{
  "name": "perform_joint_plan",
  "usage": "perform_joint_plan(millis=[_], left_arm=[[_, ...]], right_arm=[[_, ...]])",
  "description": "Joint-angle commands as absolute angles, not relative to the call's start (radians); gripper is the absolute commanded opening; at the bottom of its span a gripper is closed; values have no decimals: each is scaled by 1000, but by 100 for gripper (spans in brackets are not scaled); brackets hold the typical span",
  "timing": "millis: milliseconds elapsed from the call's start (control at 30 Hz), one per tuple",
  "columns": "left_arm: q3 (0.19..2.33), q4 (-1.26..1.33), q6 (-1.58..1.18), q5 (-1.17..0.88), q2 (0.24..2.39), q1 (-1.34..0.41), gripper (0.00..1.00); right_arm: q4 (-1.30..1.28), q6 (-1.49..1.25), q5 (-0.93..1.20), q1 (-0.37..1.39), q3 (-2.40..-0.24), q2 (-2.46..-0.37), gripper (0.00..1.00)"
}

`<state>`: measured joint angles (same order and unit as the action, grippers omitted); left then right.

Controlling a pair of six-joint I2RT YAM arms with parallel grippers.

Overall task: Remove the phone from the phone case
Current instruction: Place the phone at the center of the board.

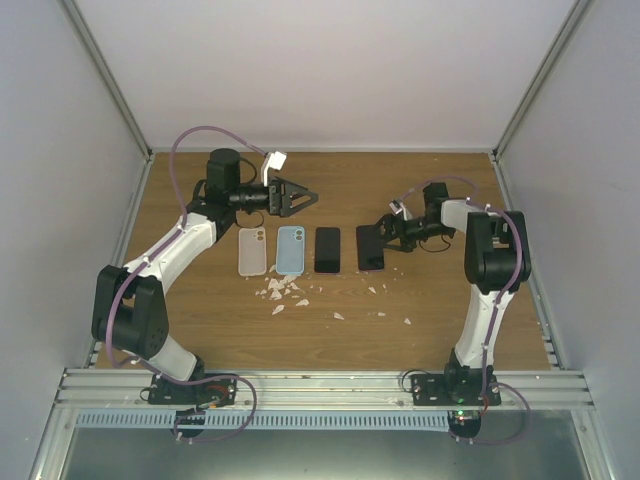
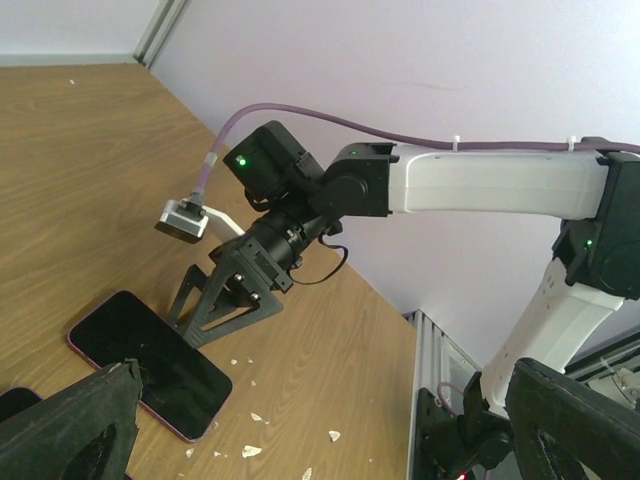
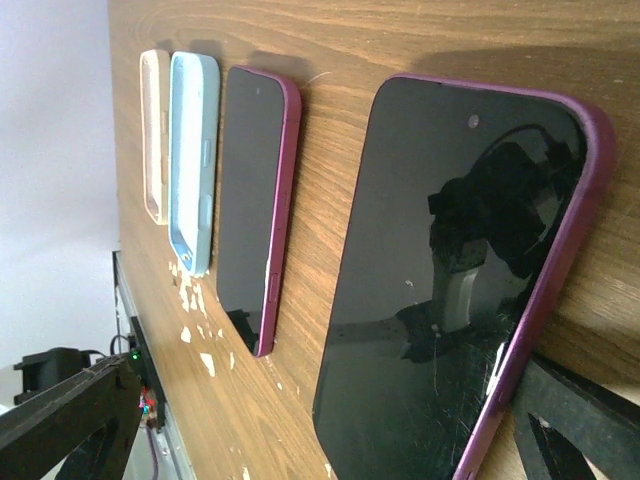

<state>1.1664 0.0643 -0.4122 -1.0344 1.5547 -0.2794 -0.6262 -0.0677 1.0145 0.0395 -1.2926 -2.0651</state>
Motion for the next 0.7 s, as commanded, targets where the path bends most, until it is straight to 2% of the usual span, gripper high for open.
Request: perform_joint_plan(millis=[0, 667], left_arm=[[1158, 107, -413, -1024, 1526, -273, 99], [1147, 95, -407, -1008, 1493, -263, 99]], right_arm=[[-610, -74, 965, 55, -1273, -2011, 100], [-609, -91, 873, 87, -1276, -1963, 100]])
